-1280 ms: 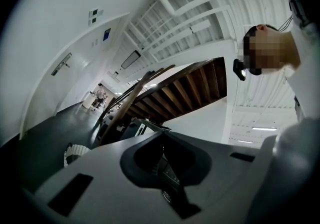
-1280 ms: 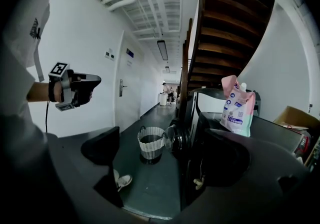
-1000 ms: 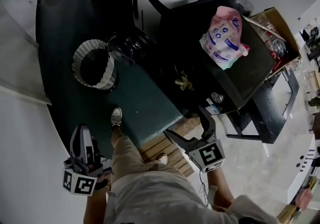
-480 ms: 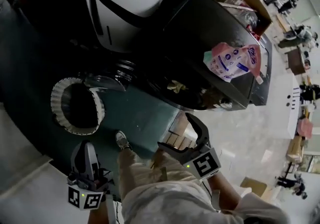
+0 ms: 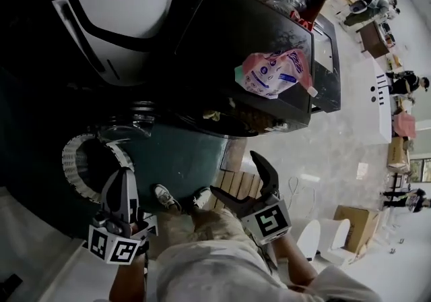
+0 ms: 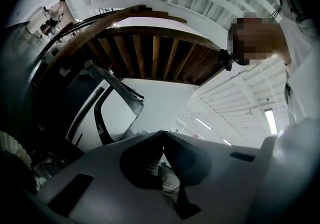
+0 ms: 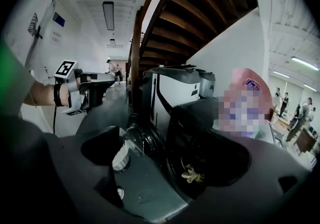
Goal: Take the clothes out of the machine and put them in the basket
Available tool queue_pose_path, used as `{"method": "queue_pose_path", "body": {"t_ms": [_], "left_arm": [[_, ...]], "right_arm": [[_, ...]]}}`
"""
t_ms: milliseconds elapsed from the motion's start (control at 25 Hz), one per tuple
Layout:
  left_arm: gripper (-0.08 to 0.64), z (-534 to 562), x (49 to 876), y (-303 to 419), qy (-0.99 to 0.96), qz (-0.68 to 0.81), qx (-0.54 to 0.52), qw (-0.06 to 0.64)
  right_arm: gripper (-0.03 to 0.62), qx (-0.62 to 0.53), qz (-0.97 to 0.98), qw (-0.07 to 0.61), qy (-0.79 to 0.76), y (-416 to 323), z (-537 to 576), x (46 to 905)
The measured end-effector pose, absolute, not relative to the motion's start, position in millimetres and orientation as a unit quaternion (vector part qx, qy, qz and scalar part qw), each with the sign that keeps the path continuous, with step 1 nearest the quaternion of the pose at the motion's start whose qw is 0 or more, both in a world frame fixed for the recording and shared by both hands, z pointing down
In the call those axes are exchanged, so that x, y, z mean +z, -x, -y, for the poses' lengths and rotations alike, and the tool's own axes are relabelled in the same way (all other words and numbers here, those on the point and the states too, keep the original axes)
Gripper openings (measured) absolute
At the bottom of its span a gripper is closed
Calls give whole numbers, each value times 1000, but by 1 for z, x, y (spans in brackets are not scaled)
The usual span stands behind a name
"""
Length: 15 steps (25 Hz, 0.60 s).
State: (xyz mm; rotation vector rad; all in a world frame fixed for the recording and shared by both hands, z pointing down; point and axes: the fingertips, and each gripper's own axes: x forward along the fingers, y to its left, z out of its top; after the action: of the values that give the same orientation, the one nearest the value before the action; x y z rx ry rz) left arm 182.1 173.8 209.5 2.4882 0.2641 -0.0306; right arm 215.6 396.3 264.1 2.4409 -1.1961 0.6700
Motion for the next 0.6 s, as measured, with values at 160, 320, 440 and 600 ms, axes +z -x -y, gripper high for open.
{"method": "queue_pose_path", "body": {"t_ms": [160, 320, 440, 600], "left_arm": [[14, -202, 219, -214, -941, -141, 21, 308], [14, -229, 218, -234, -946, -150, 20, 287], [14, -229, 231, -242, -951, -122, 8, 283], [14, -215, 275, -248, -957, -108, 10, 269]], "right_arm": [[512, 238, 411, 148, -867, -226, -408, 282], [512, 251, 421, 124, -863, -231, -422, 302], [512, 268, 440, 124, -848, -237, -428, 331], [512, 275, 448, 130, -841, -251, -421, 381]]}}
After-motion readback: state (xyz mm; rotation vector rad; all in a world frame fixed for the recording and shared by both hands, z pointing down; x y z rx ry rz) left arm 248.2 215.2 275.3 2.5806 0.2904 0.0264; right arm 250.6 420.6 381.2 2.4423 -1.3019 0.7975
